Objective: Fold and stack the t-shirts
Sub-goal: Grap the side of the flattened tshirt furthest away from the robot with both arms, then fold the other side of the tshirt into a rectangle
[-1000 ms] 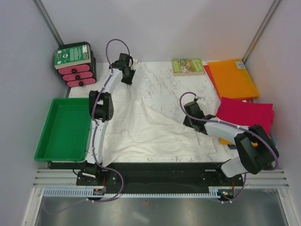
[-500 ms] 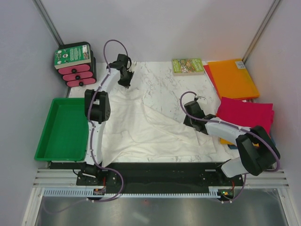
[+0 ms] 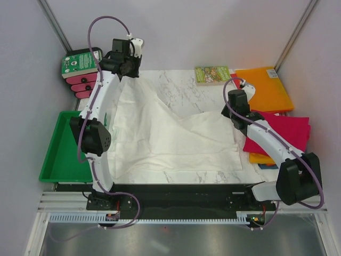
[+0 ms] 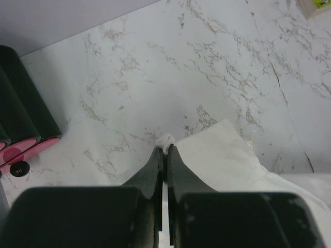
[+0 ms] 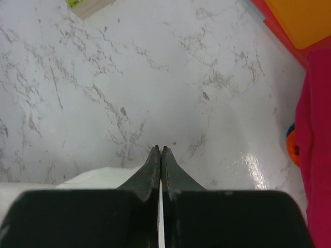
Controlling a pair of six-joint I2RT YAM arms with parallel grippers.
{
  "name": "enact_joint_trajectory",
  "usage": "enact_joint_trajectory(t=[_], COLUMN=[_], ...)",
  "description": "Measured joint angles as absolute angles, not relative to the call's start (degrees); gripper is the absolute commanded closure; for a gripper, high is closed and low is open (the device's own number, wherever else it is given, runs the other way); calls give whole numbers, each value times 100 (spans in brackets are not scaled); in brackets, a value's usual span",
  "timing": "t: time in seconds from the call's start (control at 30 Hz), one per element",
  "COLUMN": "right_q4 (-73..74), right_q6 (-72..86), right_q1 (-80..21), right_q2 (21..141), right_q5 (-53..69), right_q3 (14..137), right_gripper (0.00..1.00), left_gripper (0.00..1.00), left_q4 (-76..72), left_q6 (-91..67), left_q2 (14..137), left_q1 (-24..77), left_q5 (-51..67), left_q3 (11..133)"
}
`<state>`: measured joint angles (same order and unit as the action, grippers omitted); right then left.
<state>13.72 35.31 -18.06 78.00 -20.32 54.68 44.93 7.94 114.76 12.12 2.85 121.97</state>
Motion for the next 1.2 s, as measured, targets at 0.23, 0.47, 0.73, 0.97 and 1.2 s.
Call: enact_joint_trajectory(t=[0.23, 0.47, 0.73, 0.97, 1.2], right_q4=[1439, 1588, 1798, 1892, 1927], right_q6=[3444, 3415, 3267, 3151, 3120], right_q1=[-1699, -1490, -1251, -1221, -1107], right_q2=[8510, 9710, 10938, 11343, 11426], right_q5=[-2150, -2228, -2283, -2324, -2401], right_q3=[6278, 7297, 9111, 9520, 9502], right_gripper=[100, 100, 100, 100, 100], left_gripper=[98, 98, 98, 98, 98], left_q4=[4539, 4644, 4624, 4521, 4386], left_q6=[915, 1020, 1170, 1173, 1190], left_q2=[11985, 13056, 13456, 13557, 13635], left_q1=[1177, 1131, 1105, 1007, 913], left_q5=[200, 174, 132, -16, -145], left_q3=[12444, 13493, 13987, 14003, 14011])
